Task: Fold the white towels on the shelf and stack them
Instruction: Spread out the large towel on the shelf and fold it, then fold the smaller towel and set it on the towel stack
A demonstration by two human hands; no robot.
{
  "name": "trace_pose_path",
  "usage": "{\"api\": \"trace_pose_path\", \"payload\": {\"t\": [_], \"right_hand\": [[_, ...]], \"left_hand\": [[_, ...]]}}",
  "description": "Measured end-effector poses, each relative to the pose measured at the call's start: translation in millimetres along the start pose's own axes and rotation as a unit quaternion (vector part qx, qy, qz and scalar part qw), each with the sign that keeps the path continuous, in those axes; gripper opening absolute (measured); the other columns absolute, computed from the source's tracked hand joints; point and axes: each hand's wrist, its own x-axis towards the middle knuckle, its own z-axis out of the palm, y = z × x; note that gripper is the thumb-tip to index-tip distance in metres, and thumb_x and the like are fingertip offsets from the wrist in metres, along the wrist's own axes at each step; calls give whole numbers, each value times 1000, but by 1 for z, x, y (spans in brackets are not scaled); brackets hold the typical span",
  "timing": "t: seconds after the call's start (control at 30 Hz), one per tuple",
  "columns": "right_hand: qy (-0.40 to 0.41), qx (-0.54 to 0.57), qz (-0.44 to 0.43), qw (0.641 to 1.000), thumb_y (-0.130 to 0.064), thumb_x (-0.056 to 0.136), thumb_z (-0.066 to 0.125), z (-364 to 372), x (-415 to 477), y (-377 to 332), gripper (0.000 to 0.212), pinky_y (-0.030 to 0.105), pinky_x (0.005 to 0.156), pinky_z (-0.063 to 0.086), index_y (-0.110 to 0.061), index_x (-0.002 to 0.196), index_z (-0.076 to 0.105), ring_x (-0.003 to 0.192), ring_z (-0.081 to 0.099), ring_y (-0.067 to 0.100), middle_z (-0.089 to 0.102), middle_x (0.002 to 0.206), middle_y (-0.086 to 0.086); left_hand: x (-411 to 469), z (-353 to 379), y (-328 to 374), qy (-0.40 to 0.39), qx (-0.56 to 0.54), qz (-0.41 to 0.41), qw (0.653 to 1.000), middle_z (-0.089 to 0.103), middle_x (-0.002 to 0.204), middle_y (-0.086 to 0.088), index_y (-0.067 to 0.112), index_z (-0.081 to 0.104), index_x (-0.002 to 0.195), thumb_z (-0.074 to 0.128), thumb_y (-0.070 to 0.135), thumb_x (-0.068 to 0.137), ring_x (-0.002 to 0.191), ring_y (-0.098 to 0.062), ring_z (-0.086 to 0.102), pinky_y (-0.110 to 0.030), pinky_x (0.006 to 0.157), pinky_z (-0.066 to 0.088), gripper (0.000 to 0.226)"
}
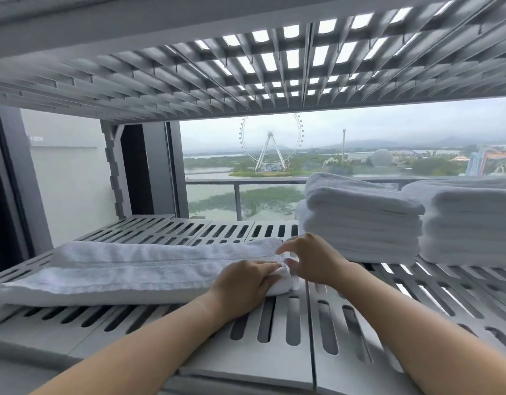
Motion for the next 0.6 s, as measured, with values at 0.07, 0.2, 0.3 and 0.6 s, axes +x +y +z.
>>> {"api": "trace_pose_path", "payload": {"t": [0.07, 0.2, 0.3, 0.6], "right_hand": [[-22, -1, -12, 1000, -15, 86, 57, 2, 6, -5, 34, 30, 96, 45, -22, 118, 63, 112, 59, 16, 65, 122, -1], [-24, 15, 9, 1000, -3, 83, 49, 6, 11, -4, 41, 28, 92, 48, -24, 113, 67, 110, 60, 15, 66, 120, -1], [-32, 13, 19, 999, 0, 78, 41, 4, 16, -5, 51, 29, 90, 50, -27, 111, 67, 108, 61, 17, 67, 119, 1], [-64, 52, 30, 996, -10, 89, 42, 19, 83, -79, 40, 31, 105, 38, -22, 122, 60, 123, 50, 19, 58, 131, 1]], "left_hand": [[-2, -2, -1, 37, 12, -14, 999, 63, 124, 3, 27, 56, 127, 40, 34, 98, 107, -23, 60, -34, 82, 48, 34], [-3, -6, -5, -38, -49, 34, 997, 55, 135, -3, 18, 50, 135, 43, 31, 97, 119, -23, 54, -36, 96, 45, 41], [-8, -16, -19, -91, -94, 19, 991, 43, 146, 0, 17, 40, 142, 41, 38, 98, 131, -13, 40, -21, 108, 30, 49], [-19, -52, -115, -110, -44, -173, 978, 39, 148, -3, 18, 40, 139, 30, 22, 98, 132, -15, 37, -34, 108, 32, 43]]}}
